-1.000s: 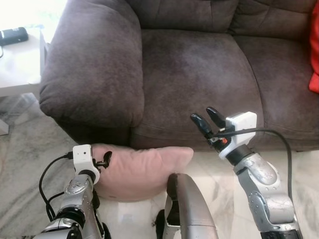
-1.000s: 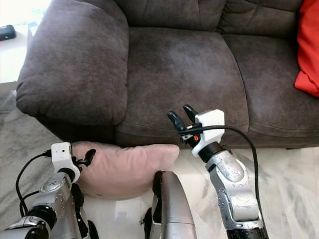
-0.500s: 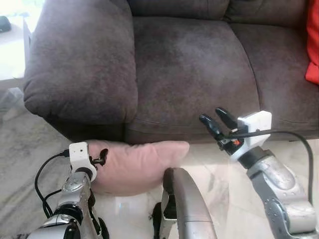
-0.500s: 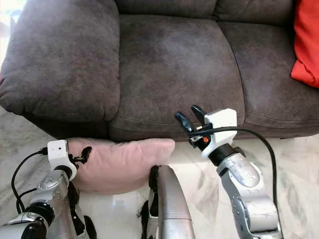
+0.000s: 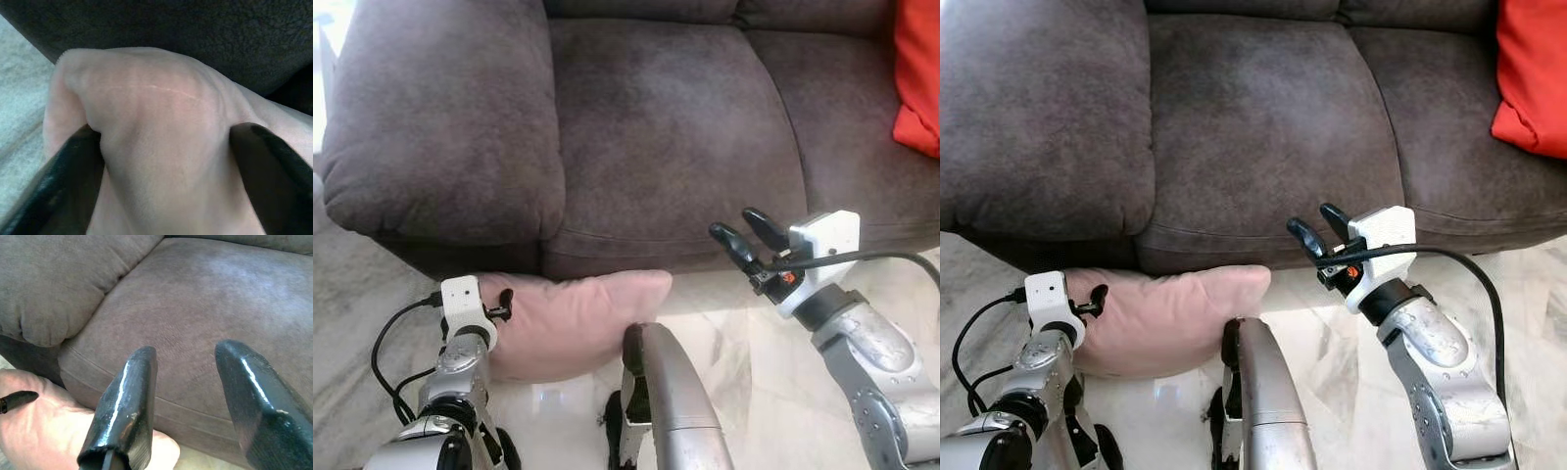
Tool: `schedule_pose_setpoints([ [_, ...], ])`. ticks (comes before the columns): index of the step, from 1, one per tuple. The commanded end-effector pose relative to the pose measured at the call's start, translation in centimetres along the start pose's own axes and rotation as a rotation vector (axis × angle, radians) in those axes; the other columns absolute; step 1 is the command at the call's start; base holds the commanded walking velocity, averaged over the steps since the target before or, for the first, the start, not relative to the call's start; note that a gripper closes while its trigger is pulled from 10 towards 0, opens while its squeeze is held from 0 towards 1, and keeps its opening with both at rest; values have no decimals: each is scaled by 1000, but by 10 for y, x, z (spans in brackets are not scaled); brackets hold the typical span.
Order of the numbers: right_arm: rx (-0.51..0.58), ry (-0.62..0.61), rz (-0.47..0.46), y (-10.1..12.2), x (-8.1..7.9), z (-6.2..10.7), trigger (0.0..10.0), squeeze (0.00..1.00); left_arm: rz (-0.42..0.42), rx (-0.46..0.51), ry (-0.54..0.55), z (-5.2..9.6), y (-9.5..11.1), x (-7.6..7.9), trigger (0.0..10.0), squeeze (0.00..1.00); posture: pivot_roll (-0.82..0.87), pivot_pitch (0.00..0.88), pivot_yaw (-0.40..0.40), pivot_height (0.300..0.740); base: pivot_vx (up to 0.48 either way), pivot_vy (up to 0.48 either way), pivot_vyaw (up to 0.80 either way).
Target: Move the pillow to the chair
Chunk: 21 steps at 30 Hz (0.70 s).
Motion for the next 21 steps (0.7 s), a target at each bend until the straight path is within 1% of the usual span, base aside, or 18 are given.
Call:
schedule_pose_setpoints([
  [1, 0, -18, 8, 3, 5, 7, 10000, 0, -4, -48, 12, 5, -16, -1, 0, 0, -270, 378, -259, 526, 0, 0, 0],
  [16, -10, -15, 7, 1, 5, 5, 10000, 0, 7, -68, 21, 9, -26, 1, 0, 0, -264, 367, -261, 526, 0, 0, 0],
  [21, -14, -14, 8, 1, 5, 5, 10000, 0, 11, -79, 34, 11, -30, -2, 0, 0, -260, 366, -262, 526, 0, 0, 0],
])
Point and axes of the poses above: a point about 5 cm out from each wrist's last joint towards the gripper, its own z axis pointing back from the gripper into the wrist, its own y axis along the axis of the wrist's last joint, x = y × z, the point moved 5 cm from there along -z, pointing out of the wrist towards the gripper, and after that the axes turned 5 degrees about -z, right-handed, at the moved point
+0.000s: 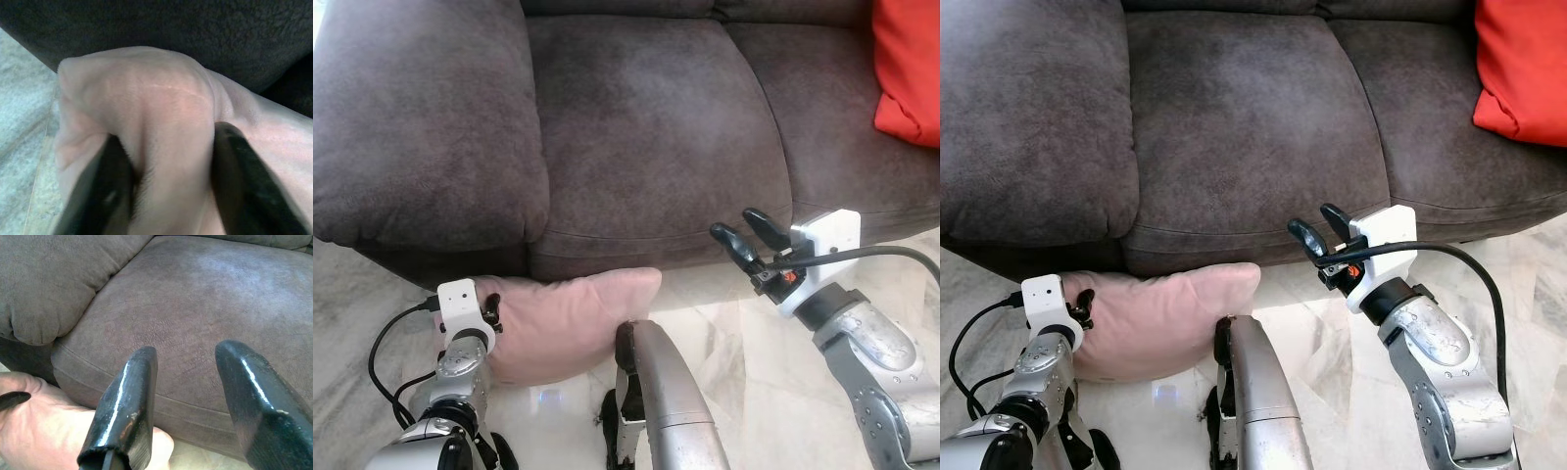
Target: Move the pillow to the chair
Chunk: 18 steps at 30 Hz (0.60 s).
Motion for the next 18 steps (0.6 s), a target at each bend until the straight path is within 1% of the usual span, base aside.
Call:
schedule_pose_setpoints([
  [1, -13, -18, 9, 0, 5, 5, 10000, 0, 6, -74, 6, 9, -25, 0, 0, 0, -259, 366, -262, 526, 0, 0, 0],
  [18, -14, -26, -4, -6, 3, 1, 10000, 0, 2, -71, 19, 10, -28, -7, 0, 0, -237, 365, -242, 526, 0, 0, 0],
])
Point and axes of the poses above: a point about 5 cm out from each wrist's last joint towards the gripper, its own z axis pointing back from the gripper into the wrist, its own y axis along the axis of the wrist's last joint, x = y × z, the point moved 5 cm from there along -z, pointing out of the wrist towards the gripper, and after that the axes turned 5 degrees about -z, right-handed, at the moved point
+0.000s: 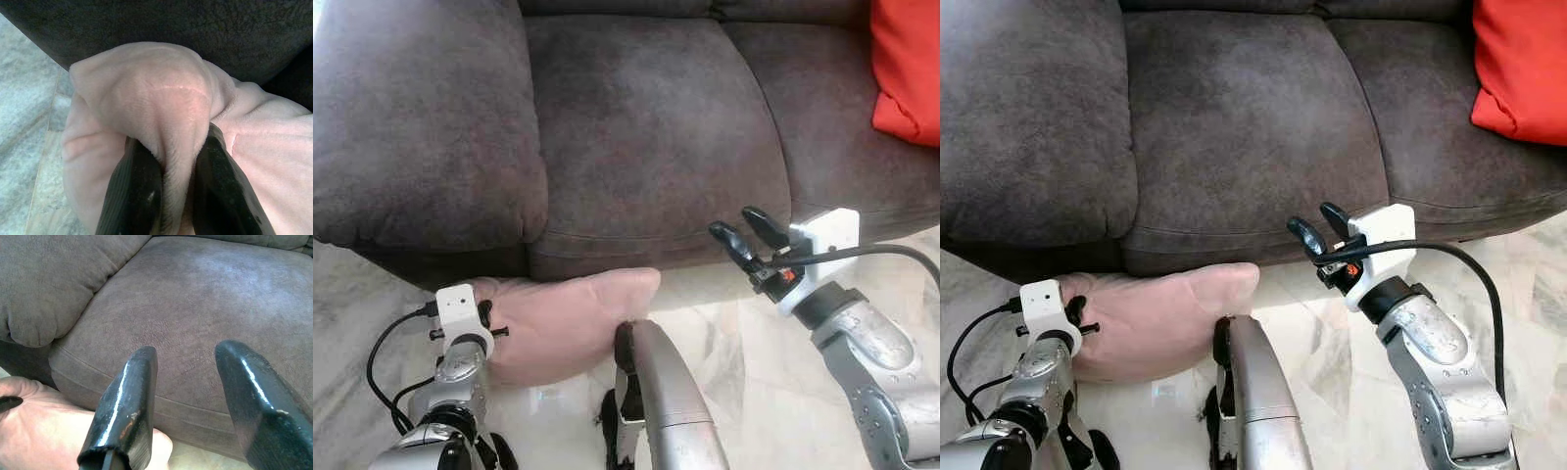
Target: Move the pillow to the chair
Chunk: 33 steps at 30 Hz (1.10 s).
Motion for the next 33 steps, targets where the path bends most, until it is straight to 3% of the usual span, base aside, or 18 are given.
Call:
schedule_pose_setpoints([
  [1, -18, -19, -2, -6, 3, 3, 10000, 0, 0, -60, 10, 8, -22, -3, 0, 0, -237, 365, -242, 526, 0, 0, 0],
  [23, 2, -37, -33, -19, 0, -13, 10000, 0, -11, -17, -7, 4, -10, 1, 0, 0, -169, 306, -177, 526, 0, 0, 0],
  [24, 5, -38, -36, -21, 0, -15, 10000, 0, -25, 3, -1, 4, -6, 1, 2784, 0, -158, 292, -169, 526, 0, 0, 0],
  [25, 5, -38, -36, -21, 0, -15, 10000, 0, -25, 3, -1, 4, -6, 1, 2784, 0, -158, 292, -169, 526, 0, 0, 0],
  [26, 7, -39, -39, -23, -1, -16, 10000, 0, -26, 26, 6, 3, -1, 0, 8941, 0, -148, 278, -159, 526, 0, 0, 0],
  [27, 8, -43, -41, -25, 0, -18, 10000, 0, -14, 57, 3, 4, 4, 1, 10000, 0, -143, 273, -156, 526, 0, 0, 0],
  [33, 22, -62, -51, -32, 1, -26, 10000, 0, 12, 203, -29, 14, 21, 5, 10000, 0, -107, 221, -121, 526, 0, 0, 0],
])
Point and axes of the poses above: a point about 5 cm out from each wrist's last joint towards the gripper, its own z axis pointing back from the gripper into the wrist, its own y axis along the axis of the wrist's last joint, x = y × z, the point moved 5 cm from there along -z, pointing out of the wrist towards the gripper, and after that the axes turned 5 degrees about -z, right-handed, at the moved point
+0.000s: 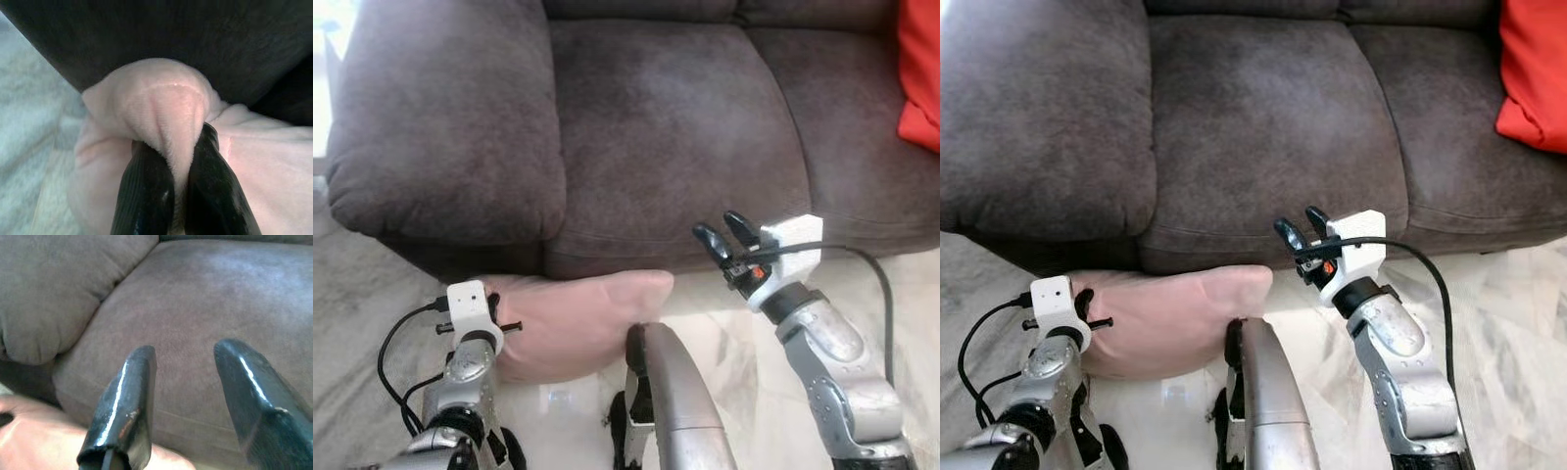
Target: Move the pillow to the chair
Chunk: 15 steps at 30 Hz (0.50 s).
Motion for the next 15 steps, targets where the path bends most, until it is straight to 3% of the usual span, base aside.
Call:
schedule_pose_setpoints([
  [1, -20, -18, 3, -10, 3, 2, 10000, 0, 12, 100, 35, 3, 16, -12, 10000, 0, -100, 205, -113, 526, 0, 0, 0],
  [10, -26, -46, -24, -32, 4, -11, 10000, 0, 10, 210, 0, 12, 39, -4, 10000, 0, -39, 125, -59, 526, 0, 0, 0],
  [15, -26, -49, -46, -45, -2, -21, 10000, 0, 23, 223, -6, 16, 45, -1, 10000, 0, -14, 63, -34, 526, 0, 0, 0],
])
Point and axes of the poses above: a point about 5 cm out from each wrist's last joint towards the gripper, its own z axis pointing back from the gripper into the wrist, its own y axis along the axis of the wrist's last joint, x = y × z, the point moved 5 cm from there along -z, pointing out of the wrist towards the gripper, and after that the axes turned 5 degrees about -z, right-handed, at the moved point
